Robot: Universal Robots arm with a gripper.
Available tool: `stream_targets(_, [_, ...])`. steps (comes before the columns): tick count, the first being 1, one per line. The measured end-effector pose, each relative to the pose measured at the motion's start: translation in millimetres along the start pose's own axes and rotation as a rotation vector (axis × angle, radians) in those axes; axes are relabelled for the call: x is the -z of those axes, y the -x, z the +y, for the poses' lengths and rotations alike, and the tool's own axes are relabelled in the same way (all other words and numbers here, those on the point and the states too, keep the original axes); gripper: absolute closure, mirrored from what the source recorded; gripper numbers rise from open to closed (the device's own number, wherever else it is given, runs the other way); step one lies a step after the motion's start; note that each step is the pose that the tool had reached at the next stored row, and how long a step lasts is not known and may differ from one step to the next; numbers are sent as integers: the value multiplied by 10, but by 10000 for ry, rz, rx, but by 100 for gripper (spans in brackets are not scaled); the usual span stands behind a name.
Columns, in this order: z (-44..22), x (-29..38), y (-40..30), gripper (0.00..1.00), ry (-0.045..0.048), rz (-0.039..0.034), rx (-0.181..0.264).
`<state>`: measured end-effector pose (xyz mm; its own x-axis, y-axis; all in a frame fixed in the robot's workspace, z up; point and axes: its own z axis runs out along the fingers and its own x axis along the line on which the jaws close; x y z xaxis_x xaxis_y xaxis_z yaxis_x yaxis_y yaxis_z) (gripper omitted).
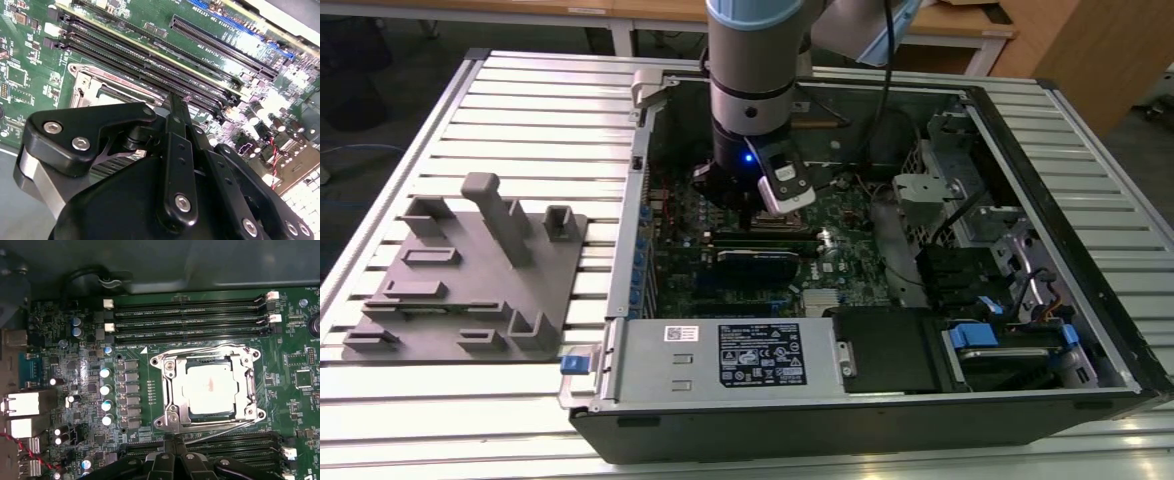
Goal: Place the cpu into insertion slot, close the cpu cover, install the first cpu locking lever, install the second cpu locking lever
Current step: 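Install the second cpu locking lever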
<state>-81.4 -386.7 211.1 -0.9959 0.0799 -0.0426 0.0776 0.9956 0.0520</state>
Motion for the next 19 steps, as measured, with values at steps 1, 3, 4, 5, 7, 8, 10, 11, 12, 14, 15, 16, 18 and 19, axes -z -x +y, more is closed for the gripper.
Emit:
stream_targets(1, [-2, -3, -3, 90, 9, 3, 56])
stream_targets(3, [-4, -17, -8, 90, 58, 12, 188])
stream_targets(4, [-5, -25, -10, 90, 92, 18, 252])
stream_targets(5, [-6, -33, -12, 90, 119, 23, 310])
stream_targets(7, [-9, -47, -16, 90, 165, 32, 401])
stream_targets(8, [-10, -52, -19, 90, 189, 36, 424])
stream_targets(10, [-14, -60, -23, 90, 248, 40, 438])
stream_targets(11, [-16, -63, -25, 90, 296, 42, 439])
stream_targets(12, [-20, -64, -27, 90, 353, 45, 438])
stream_targets(14, [-30, -64, -30, 90, 392, 46, 437])
stream_targets(15, [-33, -63, -32, 90, 392, 47, 437])
stream_targets(16, [-34, -63, -33, 90, 392, 47, 440])
stream_targets(18, [-42, -63, -36, 90, 419, 47, 444])
stream_targets(19, [-47, -63, -38, 90, 468, 50, 443])
